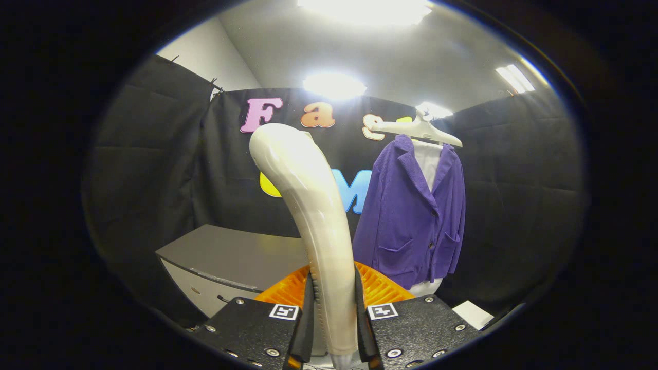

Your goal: Iron the clothes twice with a garment steamer, once on the left side and once on the right side.

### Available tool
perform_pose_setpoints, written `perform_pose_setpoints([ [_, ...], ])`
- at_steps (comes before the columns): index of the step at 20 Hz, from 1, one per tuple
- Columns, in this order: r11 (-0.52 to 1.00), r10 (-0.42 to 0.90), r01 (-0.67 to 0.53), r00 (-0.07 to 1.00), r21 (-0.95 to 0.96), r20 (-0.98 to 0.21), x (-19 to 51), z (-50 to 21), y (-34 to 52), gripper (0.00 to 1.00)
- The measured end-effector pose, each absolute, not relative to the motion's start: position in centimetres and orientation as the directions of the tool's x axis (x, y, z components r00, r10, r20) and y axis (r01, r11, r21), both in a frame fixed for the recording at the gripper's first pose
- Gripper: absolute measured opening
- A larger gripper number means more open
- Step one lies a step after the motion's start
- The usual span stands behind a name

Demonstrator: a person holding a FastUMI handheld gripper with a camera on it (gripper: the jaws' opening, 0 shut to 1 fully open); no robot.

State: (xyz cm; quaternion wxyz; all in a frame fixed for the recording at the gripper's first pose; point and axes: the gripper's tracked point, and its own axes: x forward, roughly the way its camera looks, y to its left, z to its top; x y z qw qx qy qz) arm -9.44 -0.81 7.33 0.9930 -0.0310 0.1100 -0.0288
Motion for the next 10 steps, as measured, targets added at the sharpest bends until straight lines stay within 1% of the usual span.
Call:
perform_pose_setpoints([
  [7, 1.000, -0.009, 0.006, 0.975, -0.015, -0.221, -10.6, 6.5, 1.0, 0.34],
  [10, 0.998, 0.047, -0.038, 0.974, 0.045, -0.222, -10.7, 6.3, 2.6, 0.34],
])
